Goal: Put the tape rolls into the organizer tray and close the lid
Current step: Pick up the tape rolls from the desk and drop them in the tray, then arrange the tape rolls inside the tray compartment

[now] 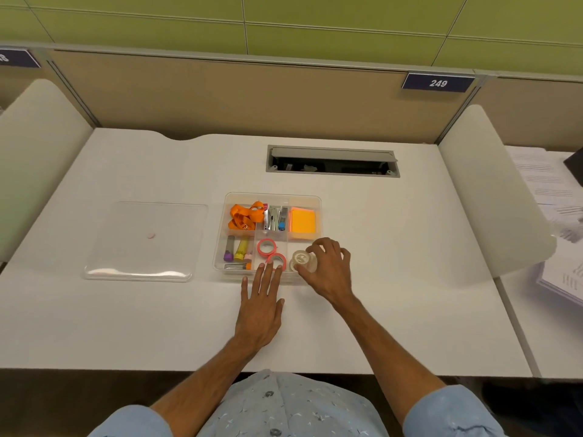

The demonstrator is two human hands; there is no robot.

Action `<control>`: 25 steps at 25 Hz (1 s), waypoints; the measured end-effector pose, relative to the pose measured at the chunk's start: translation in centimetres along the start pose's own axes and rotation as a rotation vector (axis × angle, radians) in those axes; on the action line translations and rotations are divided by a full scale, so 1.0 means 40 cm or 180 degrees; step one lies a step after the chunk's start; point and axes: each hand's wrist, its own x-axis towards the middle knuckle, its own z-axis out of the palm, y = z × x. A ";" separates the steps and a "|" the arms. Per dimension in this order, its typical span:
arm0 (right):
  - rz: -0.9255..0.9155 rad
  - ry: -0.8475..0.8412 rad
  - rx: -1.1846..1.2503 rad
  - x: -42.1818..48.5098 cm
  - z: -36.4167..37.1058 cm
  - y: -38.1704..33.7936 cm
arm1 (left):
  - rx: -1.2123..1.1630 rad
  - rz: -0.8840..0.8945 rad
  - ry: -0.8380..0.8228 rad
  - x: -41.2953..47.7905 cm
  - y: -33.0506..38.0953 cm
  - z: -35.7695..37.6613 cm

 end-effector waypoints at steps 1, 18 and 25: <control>0.0000 -0.0066 -0.0044 0.001 0.005 -0.006 | 0.0010 -0.0002 -0.0019 0.001 -0.001 -0.001; -0.0550 -0.0788 -0.1464 0.060 0.000 0.010 | -0.0110 0.0019 0.0013 0.002 -0.007 0.002; -0.0556 -0.0818 -0.1414 0.072 0.013 -0.010 | -0.0024 0.0018 -0.0069 0.001 -0.014 0.002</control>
